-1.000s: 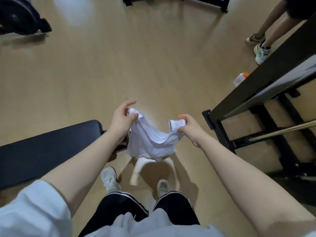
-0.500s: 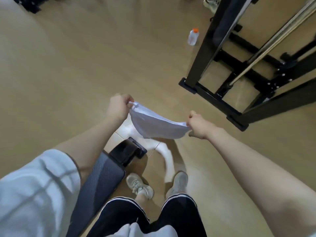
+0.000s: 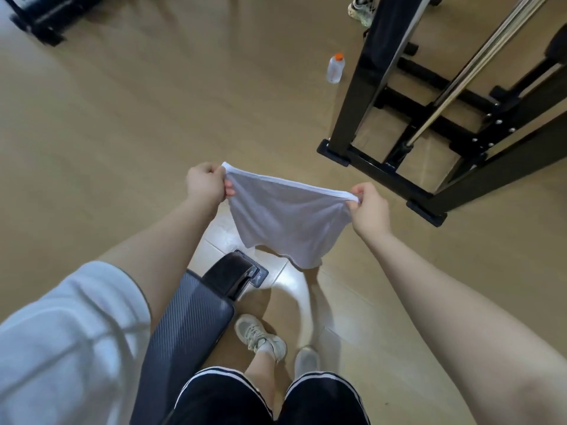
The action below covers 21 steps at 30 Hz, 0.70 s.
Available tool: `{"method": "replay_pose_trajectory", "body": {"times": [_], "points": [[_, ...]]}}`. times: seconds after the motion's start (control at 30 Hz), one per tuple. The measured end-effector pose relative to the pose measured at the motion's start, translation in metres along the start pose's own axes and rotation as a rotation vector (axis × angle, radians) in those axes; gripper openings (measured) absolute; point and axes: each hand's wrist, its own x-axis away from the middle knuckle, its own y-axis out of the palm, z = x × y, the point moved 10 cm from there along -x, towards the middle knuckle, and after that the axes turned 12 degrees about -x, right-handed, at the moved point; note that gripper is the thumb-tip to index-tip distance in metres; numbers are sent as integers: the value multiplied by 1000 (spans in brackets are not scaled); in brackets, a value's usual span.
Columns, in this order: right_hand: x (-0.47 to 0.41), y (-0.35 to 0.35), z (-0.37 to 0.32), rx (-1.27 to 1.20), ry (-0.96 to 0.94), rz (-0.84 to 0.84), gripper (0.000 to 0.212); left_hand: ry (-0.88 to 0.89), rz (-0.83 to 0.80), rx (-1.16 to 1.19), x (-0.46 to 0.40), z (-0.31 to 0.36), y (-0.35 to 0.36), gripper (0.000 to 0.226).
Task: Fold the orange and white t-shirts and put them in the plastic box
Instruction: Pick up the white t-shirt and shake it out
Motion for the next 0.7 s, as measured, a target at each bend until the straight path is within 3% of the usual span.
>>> {"method": "replay_pose_trajectory", "body": {"times": [0.07, 0.2, 0.4, 0.5, 0.7], "points": [[16, 11, 11, -97, 3, -73, 12, -98, -23, 224, 11, -27, 3, 26], [52, 62, 38, -183, 46, -266, 14, -151, 90, 278, 21, -92, -17, 25], [134, 183, 68, -231, 92, -594, 24, -185, 271, 41, 23, -199, -89, 21], [191, 244, 76, -211, 88, -728, 18, -191, 353, -69, 41, -247, -137, 27], [315, 351, 80, -98, 123, -988, 12, -313, 372, -178, 93, -373, -234, 26]]}}
